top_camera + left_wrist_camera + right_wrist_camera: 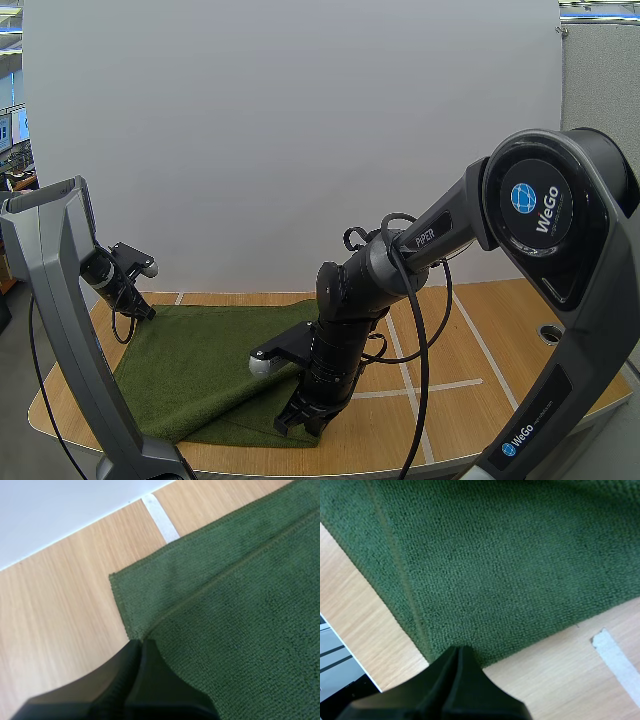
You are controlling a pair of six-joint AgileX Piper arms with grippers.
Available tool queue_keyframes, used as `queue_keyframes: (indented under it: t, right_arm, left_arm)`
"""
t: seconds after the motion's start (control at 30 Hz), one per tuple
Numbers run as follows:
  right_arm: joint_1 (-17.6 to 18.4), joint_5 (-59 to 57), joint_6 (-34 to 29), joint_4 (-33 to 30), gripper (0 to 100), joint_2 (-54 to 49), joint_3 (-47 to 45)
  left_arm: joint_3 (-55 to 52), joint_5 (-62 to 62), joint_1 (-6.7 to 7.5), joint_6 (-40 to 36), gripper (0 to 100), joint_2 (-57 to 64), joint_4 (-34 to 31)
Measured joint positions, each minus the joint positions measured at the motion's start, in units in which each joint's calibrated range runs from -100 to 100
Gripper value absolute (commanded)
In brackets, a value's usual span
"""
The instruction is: Fold the towel
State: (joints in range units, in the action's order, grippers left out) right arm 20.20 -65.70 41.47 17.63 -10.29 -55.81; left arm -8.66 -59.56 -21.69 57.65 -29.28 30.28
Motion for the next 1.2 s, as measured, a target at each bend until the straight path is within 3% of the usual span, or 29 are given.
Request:
queue_keyframes:
  t: [0.7,0.9,0.97,1.03,1.2]
  right_arm:
    - [0.0,-0.6,0.0,0.0,0,3.4,0.5]
    - [0.0,-0.6,0.0,0.0,0,3.4,0.5]
    - [0.0,-0.9,0.0,0.0,0,3.4,0.5]
    - [0.0,-0.9,0.0,0.0,0,3.4,0.5]
    - [0.0,-1.0,0.0,0.0,0,3.4,0.5]
  left_arm:
    - [7.1,-7.3,0.16,0.0,0,0.0,2.5]
    - [8.9,-7.5,1.57,0.0,0,0.0,2.8]
    - [9.4,-6.5,3.15,0.0,0,0.0,2.8]
    - [9.4,-4.5,3.83,-0.1,0,0.0,2.3]
    - [9.5,0.2,4.02,-0.3,0,-0.5,-0.7]
